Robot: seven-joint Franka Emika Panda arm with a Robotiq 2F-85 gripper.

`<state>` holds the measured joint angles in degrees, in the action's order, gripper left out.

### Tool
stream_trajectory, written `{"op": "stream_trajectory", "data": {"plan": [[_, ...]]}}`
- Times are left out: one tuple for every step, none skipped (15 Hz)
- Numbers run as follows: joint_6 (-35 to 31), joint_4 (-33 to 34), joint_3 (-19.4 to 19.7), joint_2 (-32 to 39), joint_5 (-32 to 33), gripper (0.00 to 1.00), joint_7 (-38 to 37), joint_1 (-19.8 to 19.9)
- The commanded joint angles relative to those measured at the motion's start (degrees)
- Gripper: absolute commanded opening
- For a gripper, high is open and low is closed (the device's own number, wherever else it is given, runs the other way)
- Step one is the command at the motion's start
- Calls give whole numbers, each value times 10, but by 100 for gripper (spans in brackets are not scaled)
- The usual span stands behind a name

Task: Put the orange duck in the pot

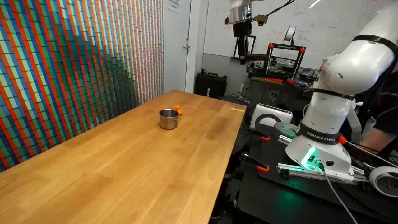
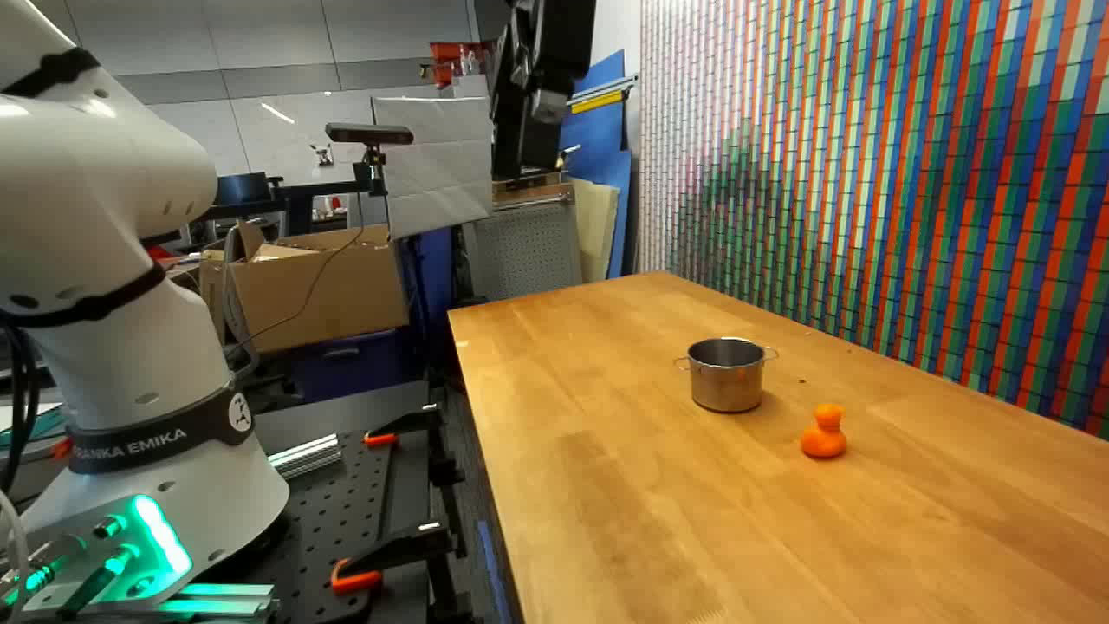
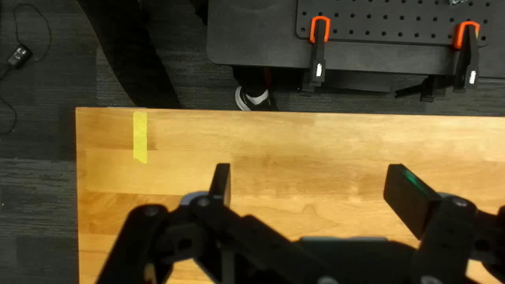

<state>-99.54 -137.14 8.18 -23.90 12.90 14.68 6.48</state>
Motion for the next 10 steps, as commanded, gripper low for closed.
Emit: {"op": "stream_trajectory", "data": {"plan": [[1, 2, 3, 0, 1, 100, -1, -3], [1, 3, 3, 0, 1, 100, -1, -3], [1, 4, 3, 0, 1, 100, -1, -3], [-14, -25, -12, -12, 10, 100, 6, -16], [-32, -40, -23, -14, 20, 100, 5, -24], [-60, -40, -32, 5, 16, 100, -5, -35], [-95, -38, -41, 25, 17, 100, -15, -42], [-142, -28, -52, 54, 22, 100, -28, -47], [-183, -15, -61, 82, 31, 100, -41, -49], [-229, -2, -69, 112, 46, 100, -56, -48]]}}
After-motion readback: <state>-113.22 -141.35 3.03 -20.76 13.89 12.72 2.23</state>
